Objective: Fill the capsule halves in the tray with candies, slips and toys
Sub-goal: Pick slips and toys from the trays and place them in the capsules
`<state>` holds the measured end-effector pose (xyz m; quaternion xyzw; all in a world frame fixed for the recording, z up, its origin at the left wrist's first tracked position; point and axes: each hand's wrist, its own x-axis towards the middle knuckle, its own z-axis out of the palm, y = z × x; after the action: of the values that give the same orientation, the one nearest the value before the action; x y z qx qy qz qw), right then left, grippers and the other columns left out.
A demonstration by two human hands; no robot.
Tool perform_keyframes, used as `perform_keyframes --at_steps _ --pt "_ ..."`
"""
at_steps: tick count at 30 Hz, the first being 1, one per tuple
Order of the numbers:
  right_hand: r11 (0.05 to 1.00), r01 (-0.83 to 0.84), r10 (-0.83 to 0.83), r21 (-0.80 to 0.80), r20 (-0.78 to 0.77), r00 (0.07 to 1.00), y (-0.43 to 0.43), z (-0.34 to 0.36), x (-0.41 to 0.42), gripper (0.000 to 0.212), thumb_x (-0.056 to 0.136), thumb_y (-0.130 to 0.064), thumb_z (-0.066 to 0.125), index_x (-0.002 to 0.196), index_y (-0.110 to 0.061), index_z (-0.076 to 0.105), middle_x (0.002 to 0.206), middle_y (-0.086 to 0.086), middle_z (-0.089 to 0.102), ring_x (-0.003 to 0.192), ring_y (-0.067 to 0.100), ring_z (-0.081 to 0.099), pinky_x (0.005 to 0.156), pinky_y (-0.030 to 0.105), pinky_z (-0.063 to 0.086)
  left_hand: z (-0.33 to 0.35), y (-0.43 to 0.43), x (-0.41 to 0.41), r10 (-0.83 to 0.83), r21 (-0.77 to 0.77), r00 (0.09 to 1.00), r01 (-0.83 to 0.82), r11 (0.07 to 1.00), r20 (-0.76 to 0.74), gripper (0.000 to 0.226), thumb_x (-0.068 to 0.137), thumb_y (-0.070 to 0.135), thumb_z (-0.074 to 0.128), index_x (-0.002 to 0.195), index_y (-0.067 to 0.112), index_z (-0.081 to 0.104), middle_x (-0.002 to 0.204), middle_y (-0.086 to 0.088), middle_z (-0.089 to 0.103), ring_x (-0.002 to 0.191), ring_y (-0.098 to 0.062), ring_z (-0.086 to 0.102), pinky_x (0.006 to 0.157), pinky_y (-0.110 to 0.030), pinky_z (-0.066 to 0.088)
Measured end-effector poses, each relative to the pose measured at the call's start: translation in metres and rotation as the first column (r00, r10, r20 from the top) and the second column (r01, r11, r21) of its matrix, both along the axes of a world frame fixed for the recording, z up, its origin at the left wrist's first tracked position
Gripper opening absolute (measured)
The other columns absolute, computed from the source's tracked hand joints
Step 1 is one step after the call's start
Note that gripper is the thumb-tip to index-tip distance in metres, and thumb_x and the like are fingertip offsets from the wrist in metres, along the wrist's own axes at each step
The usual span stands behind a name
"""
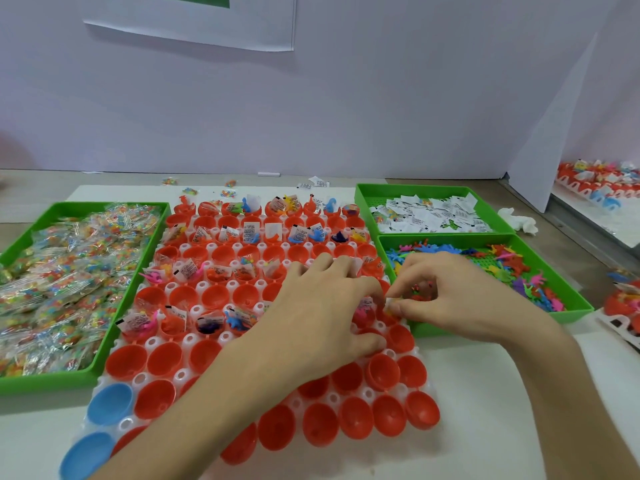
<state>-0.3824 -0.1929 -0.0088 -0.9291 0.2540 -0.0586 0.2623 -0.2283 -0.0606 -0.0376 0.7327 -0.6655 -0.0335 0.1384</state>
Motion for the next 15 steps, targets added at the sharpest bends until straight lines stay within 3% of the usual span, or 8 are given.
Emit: perform_keyframes --at_steps 5,10,15 --pt "1.0 -0.001 0.002 0.018 -0.038 0.999 -0.002 -0.002 -0.002 0.013 0.087 -0.034 0.076 0.075 -0.04 0.075 0.082 -0.006 0.061 0.071 -0.006 0.052 0.067 0.012 0.04 0.001 -0.001 -0.003 0.0 0.007 1.0 0.0 1.0 0.018 0.049 0.083 0.067 0.059 0.126 0.044 0.051 0.119 0.013 0.041 0.113 -0.013 0.036 0.087 -0.035 0.027" --pt "0.997 -0.015 0.014 0.079 0.01 1.0 -0.008 -0.001 -0.008 0.005 0.086 -0.035 0.077 0.088 -0.037 0.08 0.081 -0.015 0.064 0.069 0.004 0.057 0.066 0.024 0.047 0.003 0.0 -0.001 -0.008 0.004 1.0 0.008 1.0 0.004 0.05 0.085 0.065 0.06 0.131 0.045 0.053 0.12 0.013 0.044 0.11 -0.012 0.036 0.088 -0.035 0.03" --pt "0.994 0.002 -0.011 0.113 0.079 0.997 -0.01 0.0 -0.012 0.007 0.085 -0.033 0.077 0.091 -0.036 0.078 0.075 -0.011 0.072 0.069 0.009 0.067 0.065 0.022 0.053 0.004 0.0 -0.001 -0.012 -0.007 1.0 0.012 1.0 -0.001 0.051 0.086 0.062 0.061 0.133 0.045 0.053 0.121 0.012 0.046 0.113 -0.013 0.037 0.091 -0.037 0.032"
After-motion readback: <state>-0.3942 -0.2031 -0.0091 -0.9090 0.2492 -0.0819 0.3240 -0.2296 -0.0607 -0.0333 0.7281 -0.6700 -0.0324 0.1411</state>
